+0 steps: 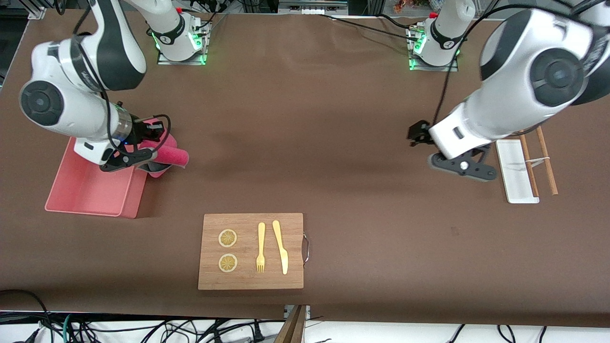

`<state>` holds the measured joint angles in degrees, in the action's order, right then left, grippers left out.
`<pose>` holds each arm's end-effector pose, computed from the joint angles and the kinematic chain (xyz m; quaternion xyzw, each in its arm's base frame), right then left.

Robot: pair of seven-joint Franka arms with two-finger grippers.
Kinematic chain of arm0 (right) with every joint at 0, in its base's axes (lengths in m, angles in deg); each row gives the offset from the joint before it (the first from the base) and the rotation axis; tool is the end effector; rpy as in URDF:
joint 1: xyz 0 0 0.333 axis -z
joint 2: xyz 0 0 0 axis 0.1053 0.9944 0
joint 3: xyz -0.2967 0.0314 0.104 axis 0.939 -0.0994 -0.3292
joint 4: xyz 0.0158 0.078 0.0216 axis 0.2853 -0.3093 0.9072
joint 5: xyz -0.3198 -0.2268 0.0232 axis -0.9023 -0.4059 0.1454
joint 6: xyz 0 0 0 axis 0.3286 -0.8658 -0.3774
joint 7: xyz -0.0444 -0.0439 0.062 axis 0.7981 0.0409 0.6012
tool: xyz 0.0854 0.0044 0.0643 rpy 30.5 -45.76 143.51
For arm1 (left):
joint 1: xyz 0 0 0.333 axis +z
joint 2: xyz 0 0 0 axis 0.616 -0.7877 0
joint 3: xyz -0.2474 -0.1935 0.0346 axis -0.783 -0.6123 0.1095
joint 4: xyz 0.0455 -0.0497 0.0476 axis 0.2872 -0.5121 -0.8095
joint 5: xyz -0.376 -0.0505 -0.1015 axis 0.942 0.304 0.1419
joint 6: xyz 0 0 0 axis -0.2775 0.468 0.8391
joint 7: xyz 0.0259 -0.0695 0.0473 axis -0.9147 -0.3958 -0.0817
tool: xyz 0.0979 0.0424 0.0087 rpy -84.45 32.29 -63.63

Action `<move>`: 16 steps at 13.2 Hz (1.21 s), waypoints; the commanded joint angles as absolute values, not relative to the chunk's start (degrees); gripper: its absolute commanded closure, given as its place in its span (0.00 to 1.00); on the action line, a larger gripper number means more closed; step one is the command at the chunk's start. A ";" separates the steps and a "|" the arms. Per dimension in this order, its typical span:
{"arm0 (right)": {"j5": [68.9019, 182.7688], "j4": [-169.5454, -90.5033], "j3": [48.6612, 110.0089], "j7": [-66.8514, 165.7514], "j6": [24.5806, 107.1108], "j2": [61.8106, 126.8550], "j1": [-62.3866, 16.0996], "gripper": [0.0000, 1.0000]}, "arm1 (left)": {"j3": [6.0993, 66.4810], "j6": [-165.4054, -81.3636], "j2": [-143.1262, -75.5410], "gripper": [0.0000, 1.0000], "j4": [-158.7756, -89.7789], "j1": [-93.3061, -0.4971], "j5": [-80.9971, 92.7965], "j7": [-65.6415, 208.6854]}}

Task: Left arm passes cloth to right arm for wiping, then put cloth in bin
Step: 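Lower the cloth to the table with the right gripper while the left withdraws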

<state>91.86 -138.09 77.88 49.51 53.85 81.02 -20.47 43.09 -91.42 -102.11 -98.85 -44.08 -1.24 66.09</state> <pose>0.5663 0.1103 0.4035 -0.9850 -0.1240 0.1197 0.0124 0.6124 -0.1756 0.5583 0.9870 -0.1403 -0.0697 0.0370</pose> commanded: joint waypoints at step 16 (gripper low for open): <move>92.06 -139.72 77.58 65.79 81.36 101.72 -29.23 1.00 | 51.36 -102.20 -82.74 0.00 -121.16 -38.12 -3.88 53.56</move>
<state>91.79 -141.21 77.46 61.25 81.52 100.61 -26.73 50.51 -101.87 -83.38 -120.90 -37.36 -4.62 54.30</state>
